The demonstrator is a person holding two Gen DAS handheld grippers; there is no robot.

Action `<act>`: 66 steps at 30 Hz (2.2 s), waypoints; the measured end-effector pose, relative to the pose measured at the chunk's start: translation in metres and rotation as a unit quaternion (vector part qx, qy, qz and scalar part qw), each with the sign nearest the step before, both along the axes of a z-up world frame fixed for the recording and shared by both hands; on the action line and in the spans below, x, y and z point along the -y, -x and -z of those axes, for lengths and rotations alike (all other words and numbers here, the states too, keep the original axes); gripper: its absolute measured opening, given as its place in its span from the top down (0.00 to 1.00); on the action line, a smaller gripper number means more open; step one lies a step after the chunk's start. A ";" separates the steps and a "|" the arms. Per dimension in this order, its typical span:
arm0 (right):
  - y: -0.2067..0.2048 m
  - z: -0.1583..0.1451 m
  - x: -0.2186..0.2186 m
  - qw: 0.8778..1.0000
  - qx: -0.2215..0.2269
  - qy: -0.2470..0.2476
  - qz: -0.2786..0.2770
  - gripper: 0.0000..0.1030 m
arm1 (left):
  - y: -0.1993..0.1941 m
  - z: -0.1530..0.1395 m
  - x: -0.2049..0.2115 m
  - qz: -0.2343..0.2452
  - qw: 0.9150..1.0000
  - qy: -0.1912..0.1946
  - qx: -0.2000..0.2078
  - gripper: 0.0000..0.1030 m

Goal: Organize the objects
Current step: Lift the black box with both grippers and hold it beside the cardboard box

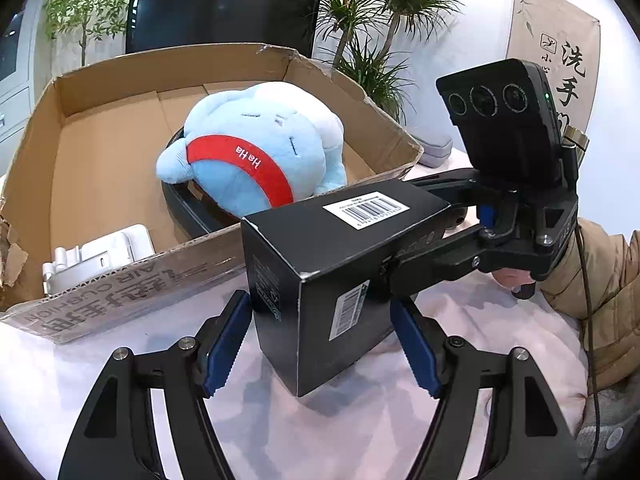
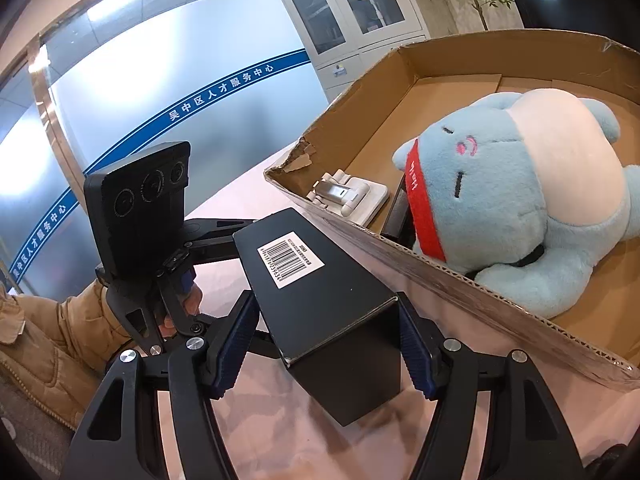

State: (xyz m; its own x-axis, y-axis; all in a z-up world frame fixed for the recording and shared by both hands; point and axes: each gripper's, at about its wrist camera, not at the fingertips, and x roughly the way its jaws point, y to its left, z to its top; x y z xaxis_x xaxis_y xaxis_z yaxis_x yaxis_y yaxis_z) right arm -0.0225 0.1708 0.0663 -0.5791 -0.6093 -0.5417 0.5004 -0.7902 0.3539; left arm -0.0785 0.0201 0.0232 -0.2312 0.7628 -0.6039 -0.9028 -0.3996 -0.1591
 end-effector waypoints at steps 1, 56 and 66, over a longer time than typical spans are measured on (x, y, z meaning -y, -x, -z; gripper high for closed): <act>0.000 0.000 0.001 1.000 0.000 0.000 0.000 0.36 | 0.000 0.000 0.001 0.000 1.000 -0.001 0.000 0.31; -0.013 -0.047 0.026 0.998 -0.031 -0.046 -0.007 0.36 | -0.016 -0.032 0.033 -0.002 0.998 -0.033 -0.050 0.31; -0.011 -0.045 0.027 0.999 -0.028 -0.045 -0.010 0.36 | -0.014 -0.030 0.034 -0.003 0.998 -0.031 -0.047 0.31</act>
